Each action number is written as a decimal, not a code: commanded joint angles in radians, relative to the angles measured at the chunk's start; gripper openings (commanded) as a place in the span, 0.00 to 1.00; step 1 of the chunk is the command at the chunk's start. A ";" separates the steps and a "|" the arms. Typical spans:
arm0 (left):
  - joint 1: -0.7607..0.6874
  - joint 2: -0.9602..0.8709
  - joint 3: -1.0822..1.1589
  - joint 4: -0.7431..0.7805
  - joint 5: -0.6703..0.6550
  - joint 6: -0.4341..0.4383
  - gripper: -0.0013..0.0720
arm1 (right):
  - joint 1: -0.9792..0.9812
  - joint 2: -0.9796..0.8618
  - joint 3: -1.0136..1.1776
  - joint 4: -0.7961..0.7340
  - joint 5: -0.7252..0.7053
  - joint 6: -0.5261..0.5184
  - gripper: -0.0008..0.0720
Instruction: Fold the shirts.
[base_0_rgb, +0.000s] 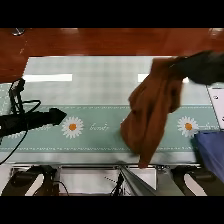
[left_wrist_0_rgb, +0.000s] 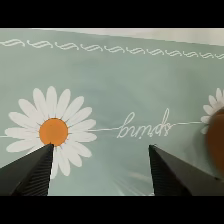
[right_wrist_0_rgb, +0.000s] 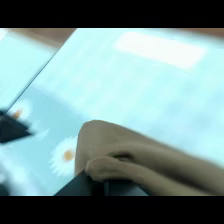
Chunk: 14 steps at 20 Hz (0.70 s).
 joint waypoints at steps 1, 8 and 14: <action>-0.001 -0.038 0.000 -0.035 0.009 -0.003 0.97 | 0.315 -0.067 -0.223 -0.050 -0.230 0.048 0.05; -0.001 -0.086 -0.003 -0.036 -0.055 0.008 0.97 | 0.655 -0.454 -0.241 0.047 -0.449 0.097 0.69; -0.001 -0.148 -0.002 -0.037 -0.208 0.029 0.97 | 0.331 -0.390 -0.151 0.043 -0.226 0.031 0.87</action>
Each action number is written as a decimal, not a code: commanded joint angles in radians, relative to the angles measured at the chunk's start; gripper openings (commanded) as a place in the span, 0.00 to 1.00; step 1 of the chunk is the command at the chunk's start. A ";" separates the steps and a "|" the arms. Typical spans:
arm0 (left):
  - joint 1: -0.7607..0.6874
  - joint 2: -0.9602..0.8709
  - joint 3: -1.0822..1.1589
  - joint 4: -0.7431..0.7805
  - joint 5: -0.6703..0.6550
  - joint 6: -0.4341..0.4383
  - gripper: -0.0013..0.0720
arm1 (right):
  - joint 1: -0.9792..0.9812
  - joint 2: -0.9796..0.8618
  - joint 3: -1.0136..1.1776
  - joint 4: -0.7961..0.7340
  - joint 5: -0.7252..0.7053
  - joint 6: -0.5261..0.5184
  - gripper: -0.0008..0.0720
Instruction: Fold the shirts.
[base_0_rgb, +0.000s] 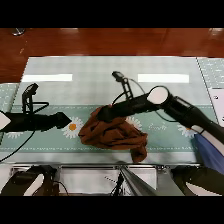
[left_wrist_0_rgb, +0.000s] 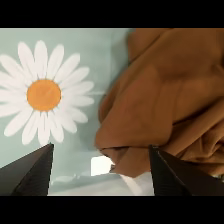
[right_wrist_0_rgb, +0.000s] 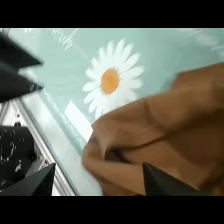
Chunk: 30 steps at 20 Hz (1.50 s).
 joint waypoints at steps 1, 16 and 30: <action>-0.001 -0.027 0.000 0.000 -0.092 0.038 0.97 | -0.275 0.077 0.034 -0.080 0.153 0.012 0.86; -0.010 -0.519 0.000 -0.449 0.030 0.373 0.97 | -0.728 0.526 -0.612 -0.325 0.327 0.138 0.86; -0.038 -0.599 0.002 -0.457 0.025 0.455 0.04 | -0.352 0.518 -0.749 -0.243 0.257 0.263 0.86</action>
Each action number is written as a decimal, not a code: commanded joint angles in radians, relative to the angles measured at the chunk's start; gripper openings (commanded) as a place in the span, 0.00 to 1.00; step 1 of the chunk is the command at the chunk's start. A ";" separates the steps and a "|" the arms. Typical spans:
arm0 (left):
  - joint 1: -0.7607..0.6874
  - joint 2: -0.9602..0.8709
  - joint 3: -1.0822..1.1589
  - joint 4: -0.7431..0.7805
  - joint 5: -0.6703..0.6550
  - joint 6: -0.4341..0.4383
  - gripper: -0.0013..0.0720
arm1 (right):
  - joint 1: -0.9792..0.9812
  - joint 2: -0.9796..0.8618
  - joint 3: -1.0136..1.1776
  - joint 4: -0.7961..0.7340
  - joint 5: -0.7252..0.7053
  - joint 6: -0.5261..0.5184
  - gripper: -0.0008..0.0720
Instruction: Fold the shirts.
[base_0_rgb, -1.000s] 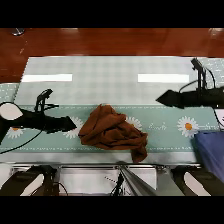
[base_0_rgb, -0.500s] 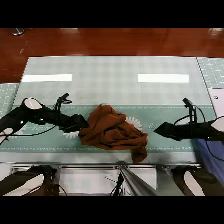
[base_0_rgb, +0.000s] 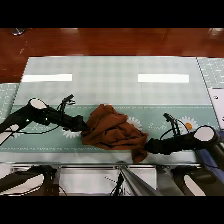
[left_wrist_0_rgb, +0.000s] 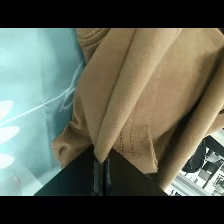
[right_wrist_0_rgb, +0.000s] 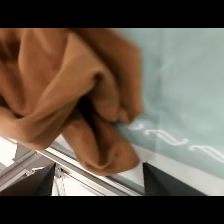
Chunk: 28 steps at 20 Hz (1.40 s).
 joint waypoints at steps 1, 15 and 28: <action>-0.001 -0.003 0.001 -0.003 -0.001 0.013 0.04 | 0.126 -0.016 -0.006 0.014 -0.066 0.060 0.86; 0.077 0.108 0.198 -0.071 -0.061 0.009 0.04 | 0.227 -0.101 0.386 -0.062 -0.183 0.043 0.05; 0.151 0.569 1.249 0.273 0.305 -0.183 0.04 | -0.024 -0.059 1.823 -0.236 0.065 0.034 0.05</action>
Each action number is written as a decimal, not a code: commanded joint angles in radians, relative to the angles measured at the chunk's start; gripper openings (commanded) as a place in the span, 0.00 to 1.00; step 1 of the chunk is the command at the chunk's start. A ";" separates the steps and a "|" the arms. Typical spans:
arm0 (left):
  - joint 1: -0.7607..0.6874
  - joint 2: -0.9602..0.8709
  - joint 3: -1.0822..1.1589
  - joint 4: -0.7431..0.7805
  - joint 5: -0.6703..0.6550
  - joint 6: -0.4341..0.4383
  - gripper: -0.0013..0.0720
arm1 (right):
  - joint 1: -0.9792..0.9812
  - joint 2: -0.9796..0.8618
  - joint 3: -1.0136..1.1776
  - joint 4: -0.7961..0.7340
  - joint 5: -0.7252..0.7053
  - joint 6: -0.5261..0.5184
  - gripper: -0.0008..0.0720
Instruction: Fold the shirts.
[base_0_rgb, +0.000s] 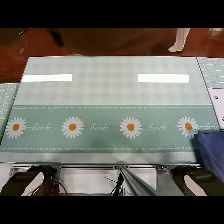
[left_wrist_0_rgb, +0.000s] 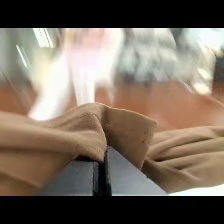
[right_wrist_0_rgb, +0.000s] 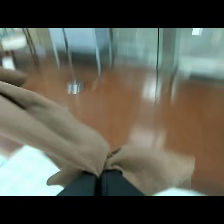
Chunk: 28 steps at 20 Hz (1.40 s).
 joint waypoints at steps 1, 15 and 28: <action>0.003 0.140 0.134 0.201 0.034 -0.045 0.04 | -0.010 0.057 0.160 -0.027 0.058 -0.008 0.05; 0.003 0.234 -0.390 0.091 -0.618 -0.112 0.04 | -0.010 0.114 -0.129 0.011 0.329 -0.015 0.05; -0.164 -0.411 -0.655 0.069 0.050 0.047 0.04 | -0.173 -0.299 -0.677 -0.105 -0.145 0.052 0.05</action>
